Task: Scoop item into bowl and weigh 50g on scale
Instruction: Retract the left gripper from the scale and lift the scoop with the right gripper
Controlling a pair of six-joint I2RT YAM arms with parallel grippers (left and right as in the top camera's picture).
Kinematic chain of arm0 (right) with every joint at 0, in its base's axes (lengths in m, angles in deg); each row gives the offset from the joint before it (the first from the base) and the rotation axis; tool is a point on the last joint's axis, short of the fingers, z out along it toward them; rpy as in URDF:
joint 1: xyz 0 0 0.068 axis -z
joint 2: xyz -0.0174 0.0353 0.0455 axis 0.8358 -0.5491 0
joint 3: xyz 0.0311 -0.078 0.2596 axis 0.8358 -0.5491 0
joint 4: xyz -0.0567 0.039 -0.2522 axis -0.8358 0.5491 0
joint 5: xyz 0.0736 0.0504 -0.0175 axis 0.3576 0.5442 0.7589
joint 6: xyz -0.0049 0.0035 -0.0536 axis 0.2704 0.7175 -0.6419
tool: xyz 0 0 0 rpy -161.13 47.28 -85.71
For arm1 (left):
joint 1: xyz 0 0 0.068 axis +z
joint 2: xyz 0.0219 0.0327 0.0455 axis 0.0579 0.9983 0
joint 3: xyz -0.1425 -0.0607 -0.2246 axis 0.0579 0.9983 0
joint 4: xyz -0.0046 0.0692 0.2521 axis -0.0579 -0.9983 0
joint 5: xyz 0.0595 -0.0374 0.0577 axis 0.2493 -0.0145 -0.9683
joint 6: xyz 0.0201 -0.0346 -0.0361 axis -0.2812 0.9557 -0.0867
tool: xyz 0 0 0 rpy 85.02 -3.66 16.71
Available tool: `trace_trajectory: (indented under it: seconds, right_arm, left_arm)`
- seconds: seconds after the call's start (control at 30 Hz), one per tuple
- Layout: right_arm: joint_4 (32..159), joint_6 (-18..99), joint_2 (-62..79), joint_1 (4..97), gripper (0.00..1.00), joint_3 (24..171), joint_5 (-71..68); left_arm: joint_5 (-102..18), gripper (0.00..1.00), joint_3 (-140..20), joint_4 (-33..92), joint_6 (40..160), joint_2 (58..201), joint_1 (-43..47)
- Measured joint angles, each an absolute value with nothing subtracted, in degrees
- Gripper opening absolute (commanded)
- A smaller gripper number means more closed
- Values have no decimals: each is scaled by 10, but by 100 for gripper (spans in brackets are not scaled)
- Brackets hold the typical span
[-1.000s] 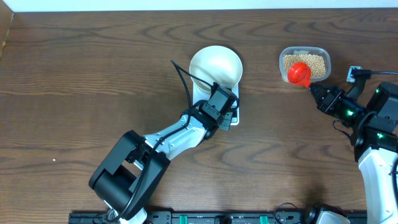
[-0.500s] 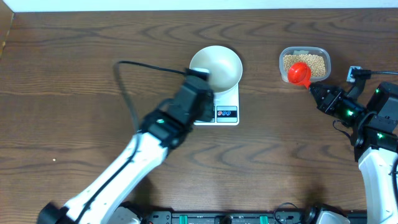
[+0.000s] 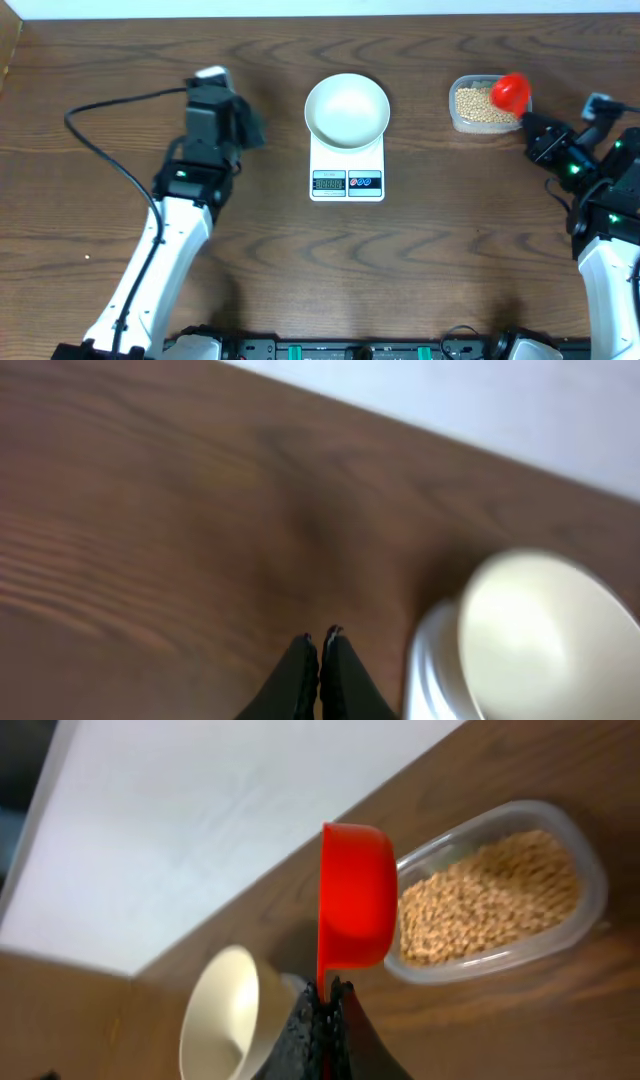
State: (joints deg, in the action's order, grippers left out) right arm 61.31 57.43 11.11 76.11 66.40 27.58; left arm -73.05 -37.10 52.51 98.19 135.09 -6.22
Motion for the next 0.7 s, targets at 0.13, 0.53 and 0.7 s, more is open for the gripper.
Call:
trace_trajectory:
  seconds: [0.13,0.53,0.7]
  right_arm:
    - [626,612,110,775,2,693,254]
    - [770,645,37,778,1,856,240]
    - [776,651,26,778,2,869,239]
  left_arm:
    - [-733,7,-371,545,982,1354,-22]
    - [-733,7,-371,536,963,1362,-12]
    - [-733,7,-371,535,961,1367,-12]
